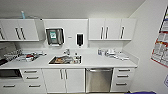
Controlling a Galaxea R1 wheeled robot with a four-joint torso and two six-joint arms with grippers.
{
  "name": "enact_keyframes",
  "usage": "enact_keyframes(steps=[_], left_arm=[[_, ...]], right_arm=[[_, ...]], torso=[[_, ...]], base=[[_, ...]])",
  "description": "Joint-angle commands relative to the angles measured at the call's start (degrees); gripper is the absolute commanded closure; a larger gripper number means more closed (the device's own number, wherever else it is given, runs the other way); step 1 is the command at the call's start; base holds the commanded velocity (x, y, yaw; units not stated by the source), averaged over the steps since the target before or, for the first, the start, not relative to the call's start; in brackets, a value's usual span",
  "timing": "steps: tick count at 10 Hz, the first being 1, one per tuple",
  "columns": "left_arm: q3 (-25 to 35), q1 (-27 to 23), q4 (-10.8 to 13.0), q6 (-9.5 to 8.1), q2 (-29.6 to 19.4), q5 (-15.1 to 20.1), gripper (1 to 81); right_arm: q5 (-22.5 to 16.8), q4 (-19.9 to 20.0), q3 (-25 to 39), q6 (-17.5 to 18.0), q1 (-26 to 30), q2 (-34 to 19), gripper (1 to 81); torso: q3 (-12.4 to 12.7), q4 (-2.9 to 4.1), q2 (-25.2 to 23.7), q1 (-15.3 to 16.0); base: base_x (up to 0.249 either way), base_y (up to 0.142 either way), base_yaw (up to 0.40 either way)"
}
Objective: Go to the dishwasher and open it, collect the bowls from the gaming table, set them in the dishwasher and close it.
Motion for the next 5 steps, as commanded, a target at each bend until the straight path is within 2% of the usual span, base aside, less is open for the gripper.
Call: enact_keyframes(steps=[1, 5], left_arm=[[0.6, -3.32, 0.3, 0.02, -0.55, 2.56, 1.0], [0.6, -3.15, 0.47, 0.02, -0.47, 2.64, 1.0]], right_arm=[[-2.71, -0.16, 0.61, -0.02, 3.11, -1.29, 1.0], [-2.79, -0.16, 0.88, -0.02, 3.03, -1.38, 1.0]], torso=[[0.0, 0.0, 0.0, 0.0], [0.0, 0.0, 0.0, 0.0]], base=[[0.124, 0.0, 0.0], [0.124, 0.0, 0.0]])
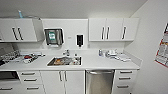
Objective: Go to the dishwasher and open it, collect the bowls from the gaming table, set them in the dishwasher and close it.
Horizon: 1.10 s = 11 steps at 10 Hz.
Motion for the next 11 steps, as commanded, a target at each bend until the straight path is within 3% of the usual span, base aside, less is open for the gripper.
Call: enact_keyframes(steps=[1, 11], left_arm=[[0.6, -3.17, 0.48, 0.05, -0.38, 2.62, 1.0], [0.6, -2.91, 0.56, 0.05, -0.38, 2.62, 1.0]], right_arm=[[-2.76, -0.19, 0.79, 0.07, 3.03, -1.33, 1.0], [-2.67, -0.19, 0.53, 0.07, 3.03, -1.24, 1.0]], torso=[[0.0, 0.0, 0.0, 0.0], [0.0, 0.0, 0.04, 0.05]], base=[[0.124, 0.0, 0.0], [0.124, 0.0, 0.0]])
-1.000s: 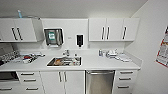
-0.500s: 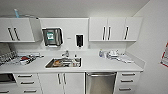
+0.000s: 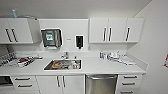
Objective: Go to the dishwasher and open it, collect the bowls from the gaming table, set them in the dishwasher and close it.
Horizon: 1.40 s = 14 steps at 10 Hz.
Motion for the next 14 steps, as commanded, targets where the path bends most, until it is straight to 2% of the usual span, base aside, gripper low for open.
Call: enact_keyframes(steps=[1, 14], left_arm=[[0.6, -3.6, 0.55, 0.02, -0.67, 2.59, 1.0], [0.51, -3.42, 0.64, 0.03, -0.58, 2.59, 1.0]], right_arm=[[-2.78, -0.21, 0.61, 0.05, 2.97, -1.26, 1.0], [-2.69, -0.39, 0.61, -0.04, 2.97, -1.26, 1.0]], torso=[[0.0, 0.0, 0.0, 0.0], [0.02, 0.0, -0.02, -0.11]], base=[[0.124, 0.0, 0.0], [0.124, 0.0, 0.0]])
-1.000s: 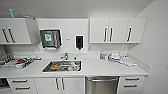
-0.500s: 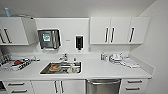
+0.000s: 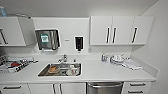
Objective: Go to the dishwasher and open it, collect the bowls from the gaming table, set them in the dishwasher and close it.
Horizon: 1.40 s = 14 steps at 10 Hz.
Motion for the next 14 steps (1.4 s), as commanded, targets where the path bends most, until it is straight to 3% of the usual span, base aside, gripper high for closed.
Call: enact_keyframes(steps=[1, 14], left_arm=[[0.53, -3.2, 0.64, 0.11, -0.58, 2.64, 1.0], [0.44, -3.11, 0.64, 0.11, -0.5, 2.64, 1.0]], right_arm=[[-2.81, -0.47, 0.55, -0.07, 3.11, -1.24, 1.0], [-2.81, -0.47, 0.64, -0.07, 3.29, -1.15, 1.0]], torso=[[0.0, 0.0, 0.0, 0.0], [0.0, 0.0, 0.0, 0.0]], base=[[0.124, 0.0, 0.0], [0.116, 0.0, 0.0]])
